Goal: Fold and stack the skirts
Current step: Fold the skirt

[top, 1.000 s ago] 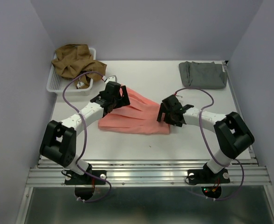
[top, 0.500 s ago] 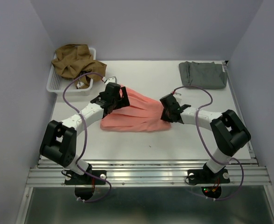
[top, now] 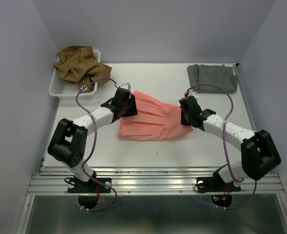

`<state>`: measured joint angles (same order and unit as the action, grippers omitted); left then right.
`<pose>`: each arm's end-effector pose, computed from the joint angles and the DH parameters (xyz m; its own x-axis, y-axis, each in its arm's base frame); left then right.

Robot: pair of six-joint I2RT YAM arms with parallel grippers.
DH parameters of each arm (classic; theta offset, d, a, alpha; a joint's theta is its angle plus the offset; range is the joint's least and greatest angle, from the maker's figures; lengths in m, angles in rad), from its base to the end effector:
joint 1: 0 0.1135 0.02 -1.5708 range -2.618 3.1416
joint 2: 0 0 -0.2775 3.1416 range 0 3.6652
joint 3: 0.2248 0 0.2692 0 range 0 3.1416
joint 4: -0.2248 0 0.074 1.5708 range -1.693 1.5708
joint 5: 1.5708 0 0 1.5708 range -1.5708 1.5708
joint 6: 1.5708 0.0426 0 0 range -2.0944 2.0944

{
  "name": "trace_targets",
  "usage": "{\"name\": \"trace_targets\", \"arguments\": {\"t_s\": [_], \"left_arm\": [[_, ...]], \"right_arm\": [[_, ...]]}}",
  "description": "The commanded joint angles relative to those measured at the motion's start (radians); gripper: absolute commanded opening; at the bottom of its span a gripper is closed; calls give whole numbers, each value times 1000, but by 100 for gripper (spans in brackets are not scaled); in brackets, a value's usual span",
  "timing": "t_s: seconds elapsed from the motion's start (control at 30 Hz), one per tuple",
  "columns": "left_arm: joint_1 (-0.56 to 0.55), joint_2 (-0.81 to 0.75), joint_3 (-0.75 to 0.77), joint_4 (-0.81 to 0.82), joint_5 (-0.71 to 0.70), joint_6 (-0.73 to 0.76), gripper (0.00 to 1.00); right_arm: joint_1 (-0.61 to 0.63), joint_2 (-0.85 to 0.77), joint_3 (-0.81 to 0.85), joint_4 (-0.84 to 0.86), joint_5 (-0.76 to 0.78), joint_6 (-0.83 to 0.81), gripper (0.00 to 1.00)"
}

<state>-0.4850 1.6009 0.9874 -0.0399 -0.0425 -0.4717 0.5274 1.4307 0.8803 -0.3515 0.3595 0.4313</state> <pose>0.3282 -0.1709 0.2180 -0.6771 -0.1563 -0.7190 0.1440 0.9301 -0.3378 0.2728 0.1415 0.2128 -0.7340 0.0254 -0.6787 0.0267 0.9996 0.0085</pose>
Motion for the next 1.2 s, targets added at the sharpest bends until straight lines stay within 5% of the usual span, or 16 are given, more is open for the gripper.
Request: {"name": "trace_targets", "arguments": {"t_s": [0.0,0.13,0.27,0.73,1.17], "left_arm": [[-49,20,20,89,134,15,48],[-107,86,59,92,156,12,31],[-122,158,71,90,162,2,25],[-159,269,143,135,159,-50,24],[-164,268,74,195,161,-143,24]], "right_arm": [[-9,-19,72,-99,44,-126,1],[-9,-27,140,-174,102,-183,1],[-9,-33,236,-240,140,-229,1],[48,86,522,-394,90,-286,1],[224,244,665,-422,115,-45,1]]}}
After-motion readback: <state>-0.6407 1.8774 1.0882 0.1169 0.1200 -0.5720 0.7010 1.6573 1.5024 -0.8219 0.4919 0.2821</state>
